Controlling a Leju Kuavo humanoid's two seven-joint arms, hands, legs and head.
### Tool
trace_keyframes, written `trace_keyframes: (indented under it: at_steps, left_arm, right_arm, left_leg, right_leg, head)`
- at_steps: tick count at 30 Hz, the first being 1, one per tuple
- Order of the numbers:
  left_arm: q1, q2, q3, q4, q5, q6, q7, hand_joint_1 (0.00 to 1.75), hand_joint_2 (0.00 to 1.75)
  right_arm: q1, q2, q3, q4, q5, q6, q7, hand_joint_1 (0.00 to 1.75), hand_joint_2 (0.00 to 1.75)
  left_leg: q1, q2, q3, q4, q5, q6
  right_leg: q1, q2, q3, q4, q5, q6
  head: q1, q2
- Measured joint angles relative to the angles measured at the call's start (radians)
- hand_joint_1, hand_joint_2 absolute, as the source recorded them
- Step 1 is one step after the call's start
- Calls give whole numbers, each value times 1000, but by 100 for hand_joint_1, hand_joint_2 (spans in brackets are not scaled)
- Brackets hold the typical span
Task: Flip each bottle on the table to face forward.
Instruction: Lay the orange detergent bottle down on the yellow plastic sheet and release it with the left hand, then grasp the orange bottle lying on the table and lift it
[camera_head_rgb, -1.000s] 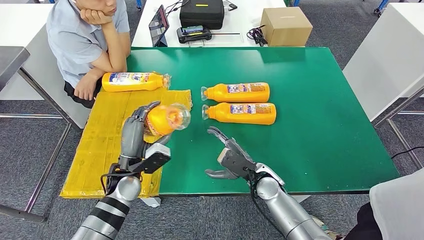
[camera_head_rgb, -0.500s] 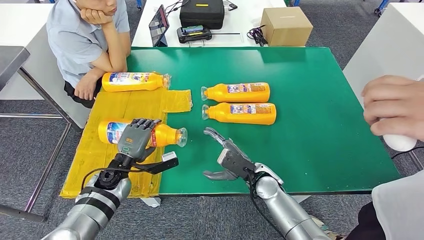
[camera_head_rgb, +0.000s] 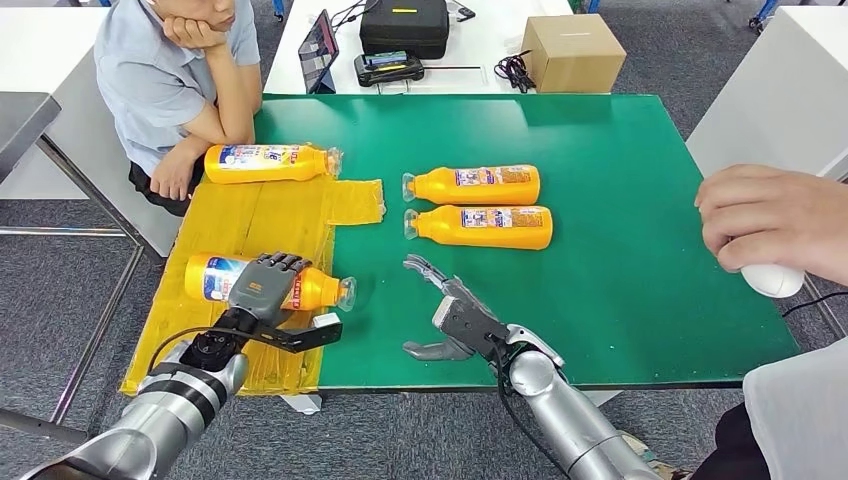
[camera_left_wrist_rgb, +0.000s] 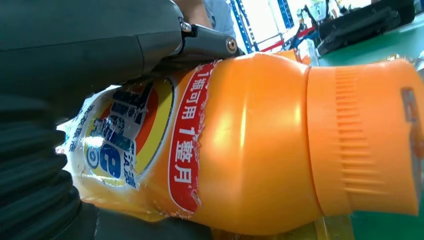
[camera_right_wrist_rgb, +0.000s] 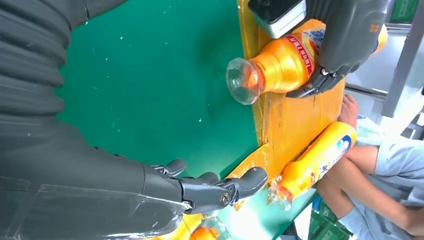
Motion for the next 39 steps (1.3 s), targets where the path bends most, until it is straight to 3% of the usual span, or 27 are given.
trace_keyframes:
  at_steps: [3, 5, 26, 39]
  left_arm:
    - [-20, 0, -11, 22, -10, -31, 3, 6, 175]
    - [-31, 0, -20, 34, -18, -46, 3, 0, 175]
    - [-84, -9, -45, 80, -4, -148, 22, 0, 175]
    - [-42, -16, -46, 56, -9, -22, 42, 0, 175]
  right_arm:
    - [-1, 2, 0, 0, 0, 1, 0, 0, 175]
    - [-1, 3, 0, 0, 0, 3, 0, 0, 175]
    - [-6, 5, 0, 1, 7, 3, -1, 0, 175]
    - [-1, 5, -3, 4, 16, -12, -1, 0, 175]
  left_leg:
    - [0, 0, 0, 0, 0, 0]
    - [0, 0, 1, 0, 0, 0]
    - [0, 1, 5, 0, 0, 0]
    - [0, 0, 5, 0, 0, 0]
  right_leg:
    - [0, 0, 0, 0, 0, 0]
    - [0, 0, 1, 0, 0, 0]
    - [0, 0, 4, 0, 0, 0]
    - [0, 0, 4, 0, 0, 0]
  head:
    - [0, 0]
    - [0, 0]
    - [0, 0]
    - [0, 0]
